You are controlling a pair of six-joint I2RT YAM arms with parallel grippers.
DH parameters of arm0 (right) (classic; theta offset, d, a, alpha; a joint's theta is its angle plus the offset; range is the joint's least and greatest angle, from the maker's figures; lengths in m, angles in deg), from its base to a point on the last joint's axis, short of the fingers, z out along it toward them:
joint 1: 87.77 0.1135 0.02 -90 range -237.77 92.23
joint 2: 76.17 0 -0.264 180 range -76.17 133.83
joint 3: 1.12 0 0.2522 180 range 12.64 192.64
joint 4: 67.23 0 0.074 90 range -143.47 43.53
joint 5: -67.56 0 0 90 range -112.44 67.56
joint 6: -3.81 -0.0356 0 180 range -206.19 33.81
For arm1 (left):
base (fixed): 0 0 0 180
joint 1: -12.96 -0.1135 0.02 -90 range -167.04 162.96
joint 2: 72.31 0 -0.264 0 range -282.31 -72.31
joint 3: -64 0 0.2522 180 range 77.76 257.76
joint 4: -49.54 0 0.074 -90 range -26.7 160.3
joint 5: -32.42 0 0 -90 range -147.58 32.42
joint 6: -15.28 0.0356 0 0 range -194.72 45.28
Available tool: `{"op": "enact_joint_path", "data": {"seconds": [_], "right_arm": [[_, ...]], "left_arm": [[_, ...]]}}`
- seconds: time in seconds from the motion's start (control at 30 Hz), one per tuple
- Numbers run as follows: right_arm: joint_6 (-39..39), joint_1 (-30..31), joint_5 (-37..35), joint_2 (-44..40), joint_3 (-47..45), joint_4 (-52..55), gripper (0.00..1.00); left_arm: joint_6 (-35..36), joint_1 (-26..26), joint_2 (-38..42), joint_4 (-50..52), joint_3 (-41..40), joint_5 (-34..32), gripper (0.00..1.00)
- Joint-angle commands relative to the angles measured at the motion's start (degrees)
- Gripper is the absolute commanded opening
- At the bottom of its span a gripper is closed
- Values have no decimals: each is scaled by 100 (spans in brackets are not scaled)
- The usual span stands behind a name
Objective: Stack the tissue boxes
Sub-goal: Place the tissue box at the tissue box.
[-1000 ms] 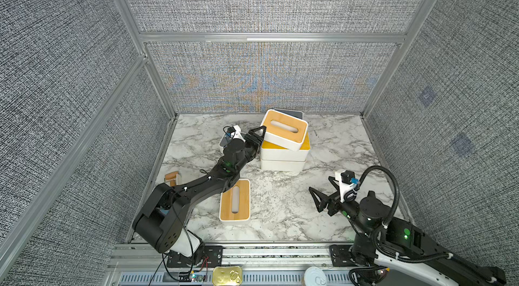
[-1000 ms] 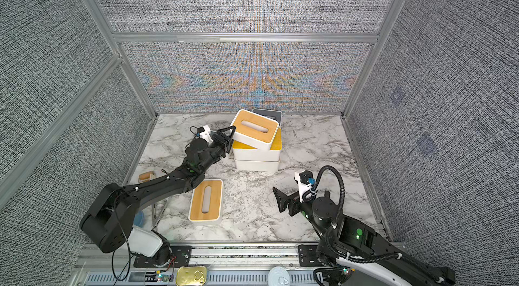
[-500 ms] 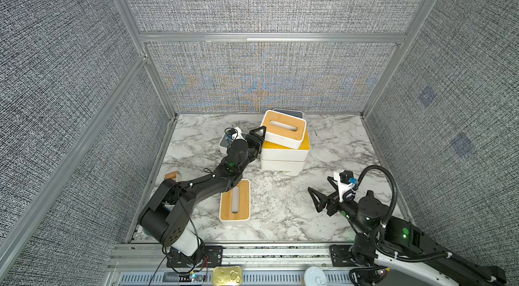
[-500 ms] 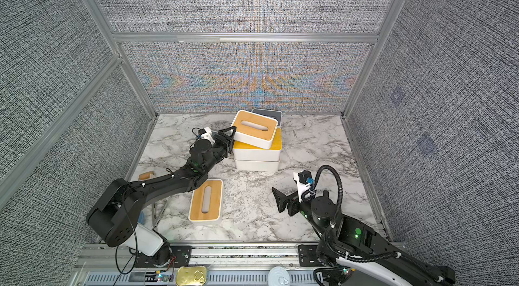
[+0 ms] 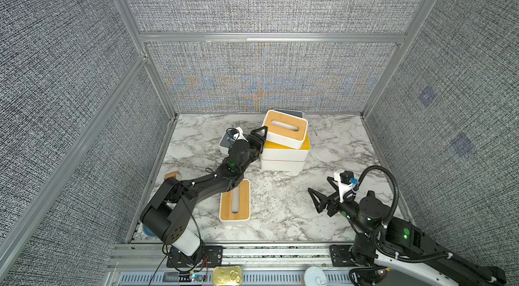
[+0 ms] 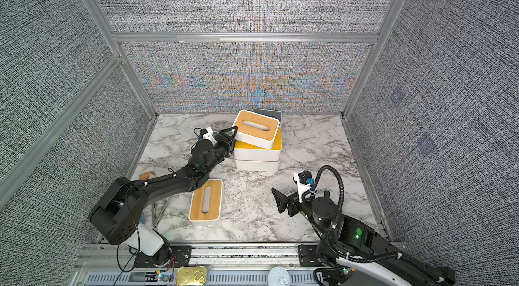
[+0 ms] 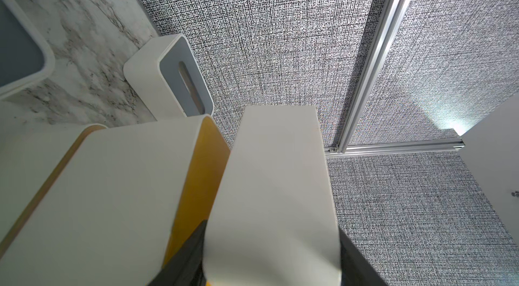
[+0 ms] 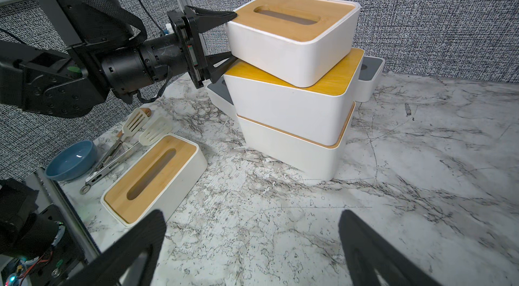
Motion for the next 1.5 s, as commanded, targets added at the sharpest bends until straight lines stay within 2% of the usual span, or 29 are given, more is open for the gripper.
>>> {"op": "enact_joint_path", "data": {"seconds": [0.0,0.13,0.5,0.73,1.13,1.47], "right_arm": [[-4,-1,-76,1,17,-33,99],[11,-4,-74,1,15,-39,99],[3,-8,-83,-22,11,-31,99],[0,-4,-65,-34,15,-26,99],[4,-4,-23,-27,15,-26,99],[1,-8,-29,-59,15,-22,99]], "left_arm": [[50,21,81,-246,50,-28,15],[106,43,139,-124,44,-79,17],[235,109,193,144,151,-220,31],[245,109,160,170,139,-253,36],[197,115,67,179,162,-387,37],[390,153,190,451,215,-427,53]]}}
